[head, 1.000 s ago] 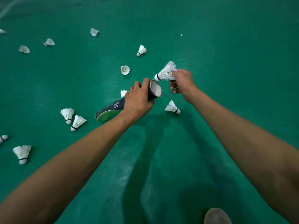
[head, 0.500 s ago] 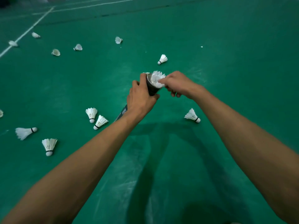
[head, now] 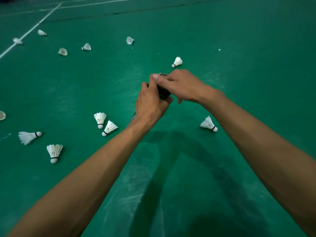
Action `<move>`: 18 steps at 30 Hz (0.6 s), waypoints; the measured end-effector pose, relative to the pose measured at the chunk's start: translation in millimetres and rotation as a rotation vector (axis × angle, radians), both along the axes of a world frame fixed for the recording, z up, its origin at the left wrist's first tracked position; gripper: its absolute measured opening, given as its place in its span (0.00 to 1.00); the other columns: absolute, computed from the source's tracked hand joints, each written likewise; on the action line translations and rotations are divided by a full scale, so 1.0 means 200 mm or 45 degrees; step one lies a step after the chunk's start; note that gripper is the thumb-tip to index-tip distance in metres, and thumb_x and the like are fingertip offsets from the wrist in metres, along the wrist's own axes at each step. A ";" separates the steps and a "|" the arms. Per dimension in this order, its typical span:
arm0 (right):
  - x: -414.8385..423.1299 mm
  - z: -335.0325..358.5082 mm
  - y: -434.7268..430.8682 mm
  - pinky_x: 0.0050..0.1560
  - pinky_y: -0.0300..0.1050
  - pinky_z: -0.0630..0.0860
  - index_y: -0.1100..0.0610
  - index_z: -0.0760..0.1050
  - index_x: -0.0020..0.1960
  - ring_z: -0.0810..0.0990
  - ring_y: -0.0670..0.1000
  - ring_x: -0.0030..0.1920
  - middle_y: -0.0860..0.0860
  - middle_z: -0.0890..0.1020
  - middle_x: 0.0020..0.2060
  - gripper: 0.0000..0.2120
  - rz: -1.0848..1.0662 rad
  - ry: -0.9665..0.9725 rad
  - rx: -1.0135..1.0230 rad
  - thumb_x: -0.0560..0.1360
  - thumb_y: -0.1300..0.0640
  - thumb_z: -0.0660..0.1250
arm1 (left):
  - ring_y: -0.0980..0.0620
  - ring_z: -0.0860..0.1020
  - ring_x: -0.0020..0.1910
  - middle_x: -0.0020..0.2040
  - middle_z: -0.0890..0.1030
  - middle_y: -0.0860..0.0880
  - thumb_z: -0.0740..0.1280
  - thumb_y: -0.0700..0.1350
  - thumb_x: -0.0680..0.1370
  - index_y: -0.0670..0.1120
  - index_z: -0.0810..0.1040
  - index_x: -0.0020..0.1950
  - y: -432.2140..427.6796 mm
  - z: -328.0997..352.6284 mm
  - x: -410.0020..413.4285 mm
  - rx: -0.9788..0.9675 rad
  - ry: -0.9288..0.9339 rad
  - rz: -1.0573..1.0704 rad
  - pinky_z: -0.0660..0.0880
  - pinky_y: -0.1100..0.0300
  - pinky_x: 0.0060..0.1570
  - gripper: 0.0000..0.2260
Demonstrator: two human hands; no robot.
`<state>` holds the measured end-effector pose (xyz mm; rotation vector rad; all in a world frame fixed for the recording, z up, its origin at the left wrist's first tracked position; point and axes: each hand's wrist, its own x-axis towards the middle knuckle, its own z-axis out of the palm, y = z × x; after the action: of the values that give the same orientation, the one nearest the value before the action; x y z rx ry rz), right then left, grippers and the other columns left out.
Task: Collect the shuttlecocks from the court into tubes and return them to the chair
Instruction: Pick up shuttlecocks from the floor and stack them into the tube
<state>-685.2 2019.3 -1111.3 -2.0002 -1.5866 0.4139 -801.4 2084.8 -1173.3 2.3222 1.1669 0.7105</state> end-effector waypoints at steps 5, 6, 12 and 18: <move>-0.04 -0.11 0.07 0.34 0.52 0.83 0.57 0.77 0.58 0.85 0.56 0.42 0.55 0.82 0.48 0.32 0.098 0.555 -0.360 0.80 0.30 0.53 | 0.42 0.81 0.53 0.60 0.77 0.48 0.76 0.49 0.67 0.58 0.66 0.69 -0.02 -0.07 -0.01 0.015 0.021 -0.081 0.78 0.48 0.46 0.33; -0.04 -0.13 0.08 0.37 0.53 0.84 0.56 0.77 0.59 0.85 0.56 0.45 0.56 0.82 0.50 0.33 0.107 0.633 -0.433 0.79 0.29 0.54 | 0.42 0.81 0.56 0.61 0.77 0.49 0.77 0.50 0.67 0.59 0.66 0.71 -0.02 -0.09 -0.03 0.033 0.056 -0.084 0.79 0.46 0.49 0.35; 0.01 -0.33 0.12 0.32 0.54 0.83 0.62 0.79 0.41 0.82 0.55 0.35 0.56 0.79 0.35 0.27 -0.127 0.833 -0.080 0.80 0.38 0.64 | 0.38 0.77 0.59 0.61 0.74 0.44 0.78 0.56 0.69 0.57 0.64 0.76 0.05 -0.19 -0.02 0.042 0.302 -0.038 0.77 0.42 0.56 0.39; 0.34 -0.63 0.04 0.36 0.51 0.82 0.58 0.83 0.41 0.85 0.55 0.36 0.55 0.86 0.37 0.15 -0.797 0.556 0.240 0.78 0.51 0.63 | 0.36 0.76 0.57 0.59 0.74 0.42 0.78 0.54 0.69 0.58 0.66 0.72 0.06 -0.27 0.06 0.055 0.443 -0.081 0.73 0.42 0.58 0.35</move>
<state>-618.0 2026.4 -1238.2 -1.9620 -0.6641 0.3945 -789.7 2096.7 -1227.4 2.5771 1.2224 0.3175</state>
